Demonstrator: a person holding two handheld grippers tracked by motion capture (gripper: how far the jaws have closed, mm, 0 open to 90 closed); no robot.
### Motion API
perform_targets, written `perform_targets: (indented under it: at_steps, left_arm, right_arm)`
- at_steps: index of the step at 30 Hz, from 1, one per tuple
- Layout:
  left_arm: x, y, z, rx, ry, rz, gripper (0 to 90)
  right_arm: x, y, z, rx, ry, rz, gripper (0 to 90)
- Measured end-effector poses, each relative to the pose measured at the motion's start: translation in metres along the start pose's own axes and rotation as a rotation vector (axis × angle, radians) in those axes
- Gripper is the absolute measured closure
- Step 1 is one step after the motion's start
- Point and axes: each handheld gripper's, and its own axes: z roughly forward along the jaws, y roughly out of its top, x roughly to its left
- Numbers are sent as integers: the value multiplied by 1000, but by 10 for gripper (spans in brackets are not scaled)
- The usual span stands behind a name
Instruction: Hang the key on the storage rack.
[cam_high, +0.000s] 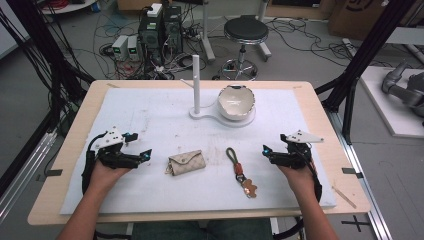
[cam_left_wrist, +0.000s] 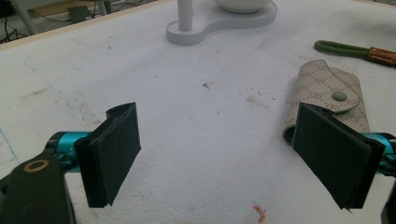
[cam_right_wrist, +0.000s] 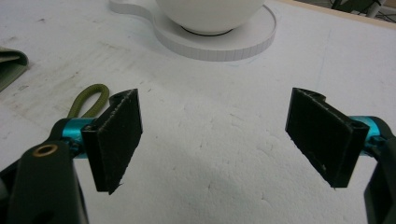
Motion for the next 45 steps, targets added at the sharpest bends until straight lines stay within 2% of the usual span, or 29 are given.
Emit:
perform_targets:
  at_steps: [13,19,25,28,31,32,33,37,39,45]
  left_arm:
    - [-1,-1,1,13,-1,-1,151]
    - [-3,0,1,21,3,7,151]
    - [-2,1,1,-2,10,1,151]
    - [1,0,1,-5,16,-11,151]
    - [0,1,0,-4,16,-6,151]
    - [0,1,0,-4,16,-6,151]
    - [0,1,0,-3,15,-1,151]
    - [-1,1,1,1,16,0,151]
    - [0,1,1,1,17,-2,151]
    - [-1,1,1,3,16,0,151]
  right_arm:
    - [-1,0,2,4,-1,15,190]
    - [5,1,3,13,9,-7,190]
    - [17,4,2,8,23,-34,190]
    - [29,8,8,24,45,-57,190]
    - [40,9,13,44,68,-80,190]
    - [40,9,13,44,68,-80,190]
    - [48,10,16,61,87,-92,190]
    - [59,10,21,85,112,-122,190]
    - [68,10,28,122,140,-145,190]
    - [80,8,36,176,162,-179,190]
